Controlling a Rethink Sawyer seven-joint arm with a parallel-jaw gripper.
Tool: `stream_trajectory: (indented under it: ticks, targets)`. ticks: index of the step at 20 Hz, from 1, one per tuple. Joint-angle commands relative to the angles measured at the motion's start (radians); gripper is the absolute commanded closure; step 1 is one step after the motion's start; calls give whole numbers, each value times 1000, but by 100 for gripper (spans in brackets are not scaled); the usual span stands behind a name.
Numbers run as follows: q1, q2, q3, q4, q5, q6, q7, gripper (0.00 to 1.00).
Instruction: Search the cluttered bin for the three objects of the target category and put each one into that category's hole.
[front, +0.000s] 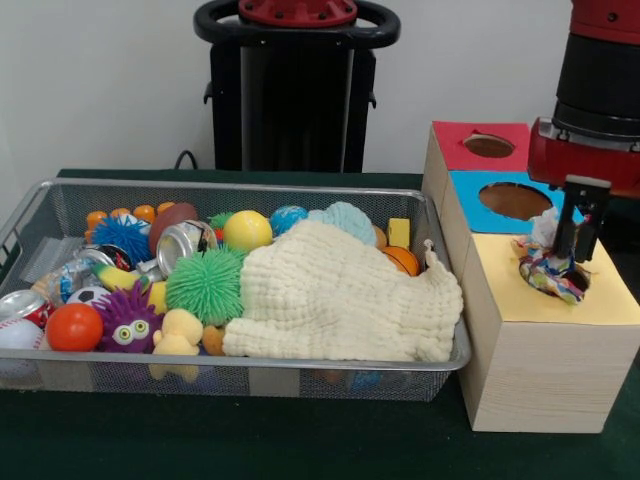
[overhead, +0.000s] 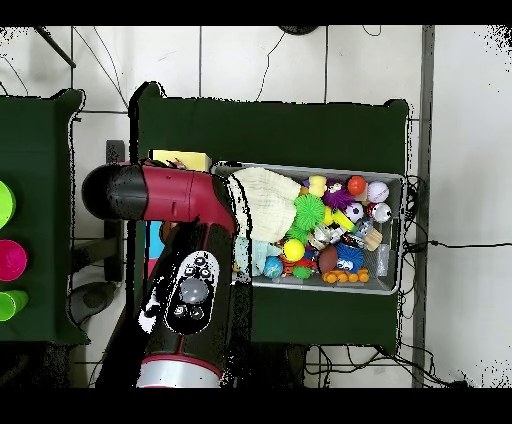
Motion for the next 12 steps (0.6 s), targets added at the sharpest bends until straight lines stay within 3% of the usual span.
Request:
stream_trajectory:
  ticks: [1, 12]
  targets:
    - [-31, 33, 68, 40, 16, 30, 170, 0]
    - [-34, 39, 70, 22, 27, 72, 180, 0]
